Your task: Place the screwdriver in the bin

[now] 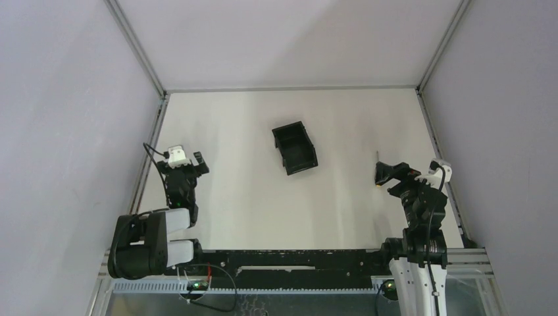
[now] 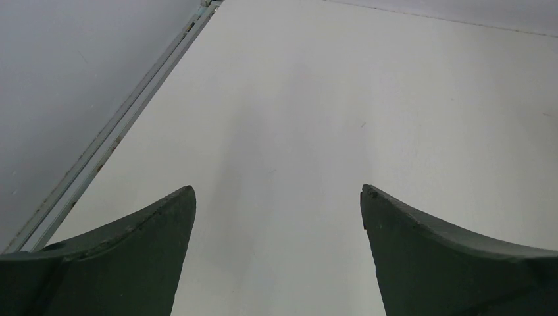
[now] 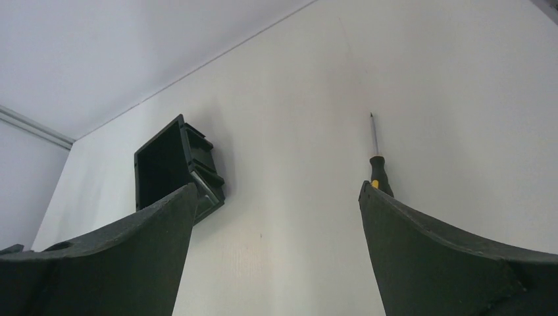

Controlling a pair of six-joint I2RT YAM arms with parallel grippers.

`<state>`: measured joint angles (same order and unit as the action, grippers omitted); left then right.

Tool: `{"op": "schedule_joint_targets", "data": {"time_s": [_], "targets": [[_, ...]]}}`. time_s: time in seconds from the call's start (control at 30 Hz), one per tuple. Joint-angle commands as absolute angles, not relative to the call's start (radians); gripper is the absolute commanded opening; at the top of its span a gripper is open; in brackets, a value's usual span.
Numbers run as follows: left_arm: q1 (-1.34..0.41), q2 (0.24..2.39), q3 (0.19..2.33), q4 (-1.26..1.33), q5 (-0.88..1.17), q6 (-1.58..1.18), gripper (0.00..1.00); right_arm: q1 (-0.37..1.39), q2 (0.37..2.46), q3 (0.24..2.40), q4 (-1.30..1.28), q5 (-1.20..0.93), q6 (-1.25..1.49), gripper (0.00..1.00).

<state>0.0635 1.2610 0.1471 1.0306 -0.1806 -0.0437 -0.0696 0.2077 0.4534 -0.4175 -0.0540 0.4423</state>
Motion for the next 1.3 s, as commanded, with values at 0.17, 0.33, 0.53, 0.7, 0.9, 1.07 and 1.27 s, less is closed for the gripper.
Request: {"op": "schedule_joint_targets", "data": {"time_s": [0.17, 0.33, 0.53, 0.7, 0.9, 1.07, 1.27], "targets": [[0.058, 1.259, 0.190, 1.063, -0.183, -0.026, 1.00, -0.066, 0.252, 0.574, -0.273, -0.136, 0.372, 1.00], [0.058, 1.258, 0.191, 1.063, -0.184, -0.027, 1.00, -0.066, 0.505, 0.807, -0.344, -0.133, 0.300, 0.99], [0.059, 1.259, 0.190, 1.063, -0.184, -0.027, 1.00, -0.064, 1.020, 1.256, -0.727, -0.092, 0.192, 0.96], [0.058, 1.259, 0.191, 1.063, -0.184, -0.027, 1.00, -0.063, 1.444, 1.496, -0.998, -0.049, 0.155, 0.96], [0.059, 1.259, 0.191, 1.063, -0.184, -0.027, 1.00, -0.056, 1.772, 1.509, -1.025, 0.045, 0.145, 0.86], [0.058, 1.259, 0.191, 1.063, -0.183, -0.027, 1.00, -0.054, 1.921, 1.428, -0.926, 0.070, 0.139, 0.78], [0.059, 1.259, 0.190, 1.063, -0.184, -0.026, 1.00, -0.042, 1.987, 1.324, -0.858, 0.034, 0.132, 0.65]]}}
